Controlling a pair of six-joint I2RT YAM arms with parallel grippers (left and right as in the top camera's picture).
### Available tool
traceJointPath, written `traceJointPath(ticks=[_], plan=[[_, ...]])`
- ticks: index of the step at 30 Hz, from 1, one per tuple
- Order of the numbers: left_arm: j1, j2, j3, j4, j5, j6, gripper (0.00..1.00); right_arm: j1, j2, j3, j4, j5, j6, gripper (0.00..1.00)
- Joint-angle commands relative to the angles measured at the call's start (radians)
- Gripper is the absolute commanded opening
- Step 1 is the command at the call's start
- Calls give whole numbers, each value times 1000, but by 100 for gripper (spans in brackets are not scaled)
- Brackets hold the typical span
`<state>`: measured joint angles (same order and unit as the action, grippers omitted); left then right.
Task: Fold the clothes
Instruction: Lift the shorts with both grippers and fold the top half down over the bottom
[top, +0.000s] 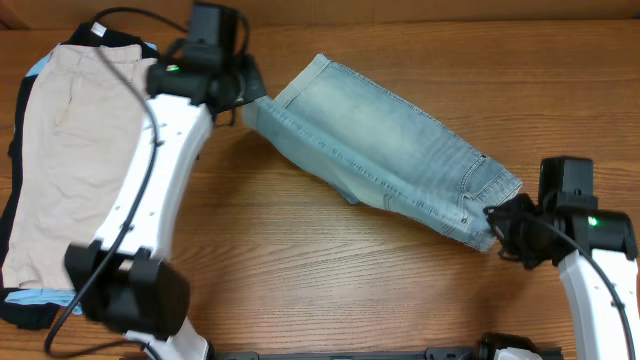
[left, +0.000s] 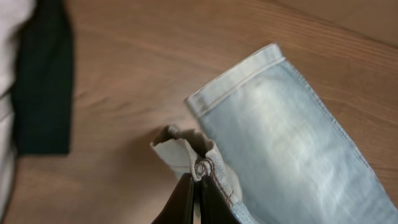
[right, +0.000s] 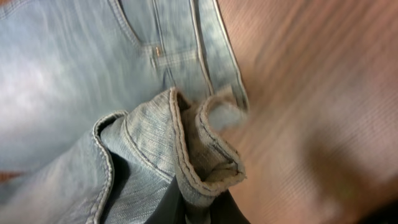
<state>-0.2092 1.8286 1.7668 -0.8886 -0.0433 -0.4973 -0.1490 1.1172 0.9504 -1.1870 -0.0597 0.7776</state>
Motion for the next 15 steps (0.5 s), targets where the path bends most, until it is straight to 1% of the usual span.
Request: traceJointPath(ticks=[1, 5, 11, 13, 14, 15], plan=[[-22, 89, 29, 97, -69, 34, 4, -30, 42, 18, 60, 103, -28, 4], [-37, 174, 29, 271, -64, 34, 4, -43, 97, 18, 187, 114, -55, 4], [-68, 286, 29, 519, -42, 34, 4, -43, 191, 18, 306, 158, -53, 4], [-80, 315, 29, 602, -42, 34, 6, -43, 232, 18, 354, 177, -51, 6], [-87, 329, 29, 646, -42, 34, 13, -43, 253, 18, 381, 188, -45, 7], [-94, 343, 29, 692, -42, 34, 30, -43, 274, 18, 414, 193, -44, 9]])
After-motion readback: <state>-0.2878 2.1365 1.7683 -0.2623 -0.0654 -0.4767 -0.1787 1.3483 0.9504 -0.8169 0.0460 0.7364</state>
